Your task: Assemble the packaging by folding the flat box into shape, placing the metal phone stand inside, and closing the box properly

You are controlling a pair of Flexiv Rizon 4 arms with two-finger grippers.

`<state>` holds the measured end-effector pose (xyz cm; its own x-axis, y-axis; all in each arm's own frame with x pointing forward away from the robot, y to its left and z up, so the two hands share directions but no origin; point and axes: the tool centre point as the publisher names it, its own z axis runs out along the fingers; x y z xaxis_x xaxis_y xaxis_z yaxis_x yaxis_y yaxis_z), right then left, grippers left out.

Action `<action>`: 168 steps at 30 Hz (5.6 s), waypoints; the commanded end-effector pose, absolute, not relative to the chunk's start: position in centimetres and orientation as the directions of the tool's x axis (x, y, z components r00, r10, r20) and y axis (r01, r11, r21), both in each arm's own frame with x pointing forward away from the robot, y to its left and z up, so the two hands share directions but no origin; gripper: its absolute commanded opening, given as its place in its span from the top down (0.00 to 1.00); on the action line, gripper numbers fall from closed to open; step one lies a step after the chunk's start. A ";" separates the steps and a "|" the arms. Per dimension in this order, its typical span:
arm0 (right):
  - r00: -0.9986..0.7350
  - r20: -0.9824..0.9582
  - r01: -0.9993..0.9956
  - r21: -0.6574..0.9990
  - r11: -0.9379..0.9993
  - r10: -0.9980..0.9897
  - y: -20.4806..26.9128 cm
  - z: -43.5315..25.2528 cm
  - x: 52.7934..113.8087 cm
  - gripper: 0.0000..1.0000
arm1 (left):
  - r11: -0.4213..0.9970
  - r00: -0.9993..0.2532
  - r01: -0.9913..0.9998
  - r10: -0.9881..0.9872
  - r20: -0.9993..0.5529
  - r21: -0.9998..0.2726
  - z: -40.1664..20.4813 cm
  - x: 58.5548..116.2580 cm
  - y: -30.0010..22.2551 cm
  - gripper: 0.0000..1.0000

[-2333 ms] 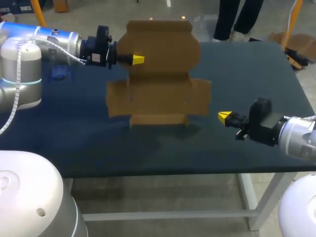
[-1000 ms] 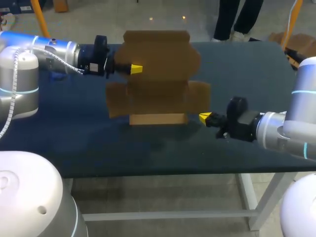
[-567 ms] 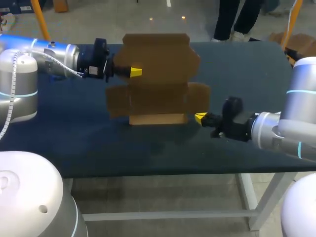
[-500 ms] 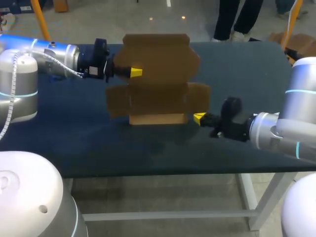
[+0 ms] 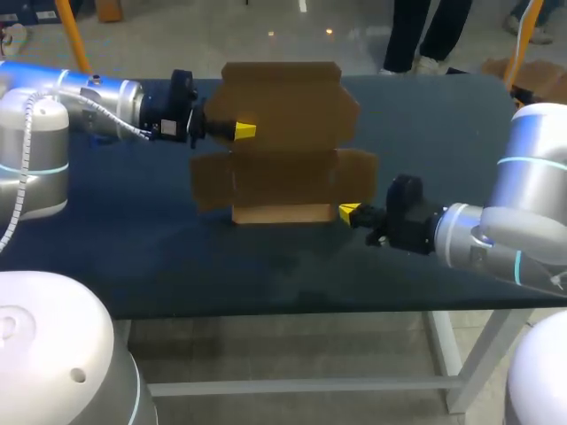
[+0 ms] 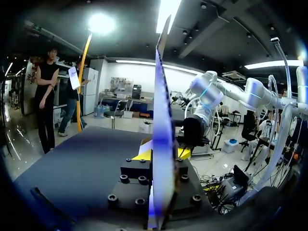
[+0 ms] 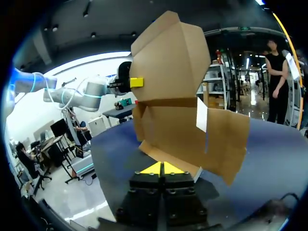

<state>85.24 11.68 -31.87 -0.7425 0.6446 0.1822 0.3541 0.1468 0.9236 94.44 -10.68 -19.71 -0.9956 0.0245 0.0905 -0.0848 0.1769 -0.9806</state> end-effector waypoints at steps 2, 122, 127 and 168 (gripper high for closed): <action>-0.738 0.173 0.344 0.928 0.144 0.652 13.1 -33.0 85.5 1.00 | 0.178 -0.995 -0.085 0.026 0.091 -0.980 -19.9 94.4 -10.6 1.00; -0.463 0.028 0.376 0.911 0.168 0.886 22.9 -43.1 93.3 1.00 | 0.193 -0.991 -0.123 0.031 0.132 -0.973 -21.2 95.8 -10.2 1.00; -0.463 0.028 0.376 0.911 0.168 0.886 22.9 -43.1 93.3 1.00 | 0.193 -0.991 -0.123 0.031 0.132 -0.973 -21.2 95.8 -10.2 1.00; -0.463 0.028 0.376 0.911 0.168 0.886 22.9 -43.1 93.3 1.00 | 0.264 -0.995 -0.084 0.023 0.093 -0.961 -22.3 91.5 -11.5 1.00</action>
<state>93.32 22.33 -42.73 -0.5252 0.8488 0.0604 0.3774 0.1687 0.9105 91.69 -11.48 -21.90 -0.9952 0.0246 0.0944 -0.0845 0.2657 -0.9604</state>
